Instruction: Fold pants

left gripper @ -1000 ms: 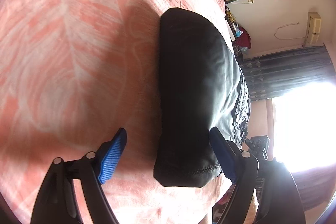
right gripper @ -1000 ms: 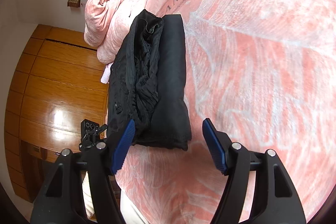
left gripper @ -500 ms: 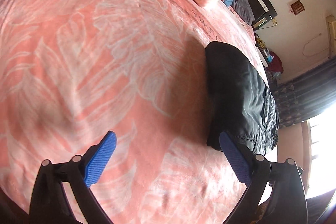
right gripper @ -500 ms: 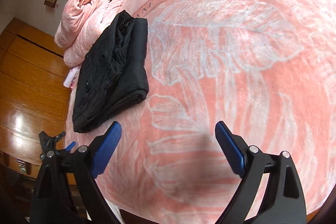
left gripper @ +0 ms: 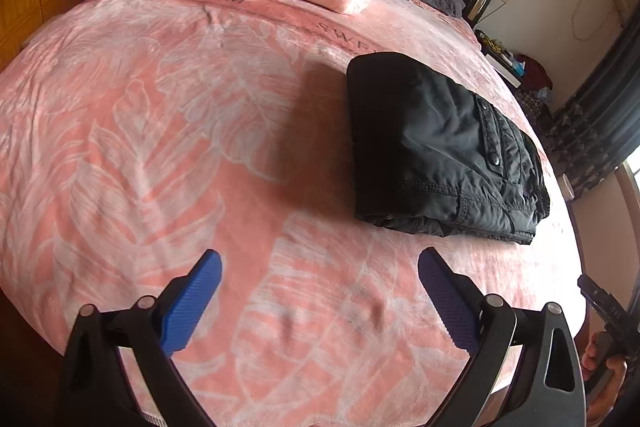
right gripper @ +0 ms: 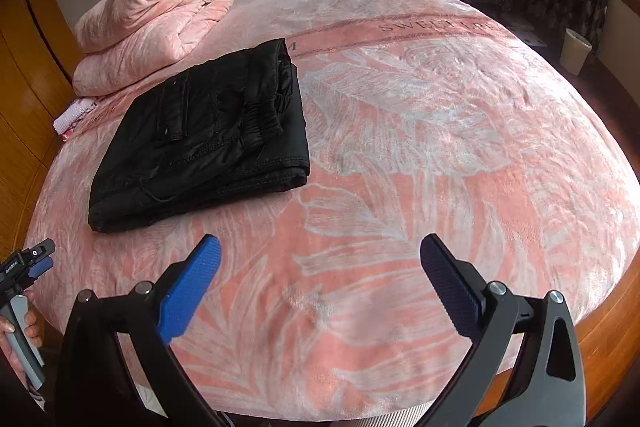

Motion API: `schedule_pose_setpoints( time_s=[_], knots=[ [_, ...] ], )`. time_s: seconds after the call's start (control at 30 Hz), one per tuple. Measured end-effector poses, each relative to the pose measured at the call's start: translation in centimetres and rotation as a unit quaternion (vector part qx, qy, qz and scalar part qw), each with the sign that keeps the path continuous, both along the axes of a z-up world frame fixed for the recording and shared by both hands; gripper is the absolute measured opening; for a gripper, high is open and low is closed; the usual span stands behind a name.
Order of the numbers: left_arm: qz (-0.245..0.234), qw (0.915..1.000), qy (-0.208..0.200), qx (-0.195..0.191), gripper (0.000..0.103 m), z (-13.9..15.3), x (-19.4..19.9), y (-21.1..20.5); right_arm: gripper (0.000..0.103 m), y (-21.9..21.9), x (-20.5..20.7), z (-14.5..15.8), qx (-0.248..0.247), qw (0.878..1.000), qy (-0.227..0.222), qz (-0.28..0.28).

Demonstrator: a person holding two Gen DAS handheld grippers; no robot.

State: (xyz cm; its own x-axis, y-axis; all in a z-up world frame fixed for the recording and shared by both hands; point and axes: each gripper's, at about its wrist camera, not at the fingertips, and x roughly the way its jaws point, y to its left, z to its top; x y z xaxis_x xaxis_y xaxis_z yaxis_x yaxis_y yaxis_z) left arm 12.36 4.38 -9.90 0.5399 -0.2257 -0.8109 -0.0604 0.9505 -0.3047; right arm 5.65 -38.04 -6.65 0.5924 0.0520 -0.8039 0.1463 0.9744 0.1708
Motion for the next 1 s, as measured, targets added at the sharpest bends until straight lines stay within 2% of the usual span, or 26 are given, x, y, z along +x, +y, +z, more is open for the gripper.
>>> schedule_pose_setpoints(
  time_s=[0.2,0.5,0.7,1.0],
  knots=[
    [-0.001,0.9993,-0.016,0.035,0.099,1.4,-1.1,-2.4,0.1,2.6,-0.4,1.1,-0.02,1.0,-0.009,0.002],
    [-0.005,0.9992,-0.023,0.032,0.099,3.1,-3.1,-4.0,0.1,5.7,-1.2,1.6,-0.042,0.999,-0.012,0.017],
    [-0.006,0.997,-0.037,0.068,0.099,4.3,-4.2,-4.9,0.1,7.4,-1.7,2.6,-0.061,0.998,-0.018,0.029],
    [-0.006,0.993,-0.064,0.099,0.099,6.8,-5.2,-5.2,0.1,8.6,-2.7,5.2,-0.068,0.996,-0.04,0.046]
  ],
)
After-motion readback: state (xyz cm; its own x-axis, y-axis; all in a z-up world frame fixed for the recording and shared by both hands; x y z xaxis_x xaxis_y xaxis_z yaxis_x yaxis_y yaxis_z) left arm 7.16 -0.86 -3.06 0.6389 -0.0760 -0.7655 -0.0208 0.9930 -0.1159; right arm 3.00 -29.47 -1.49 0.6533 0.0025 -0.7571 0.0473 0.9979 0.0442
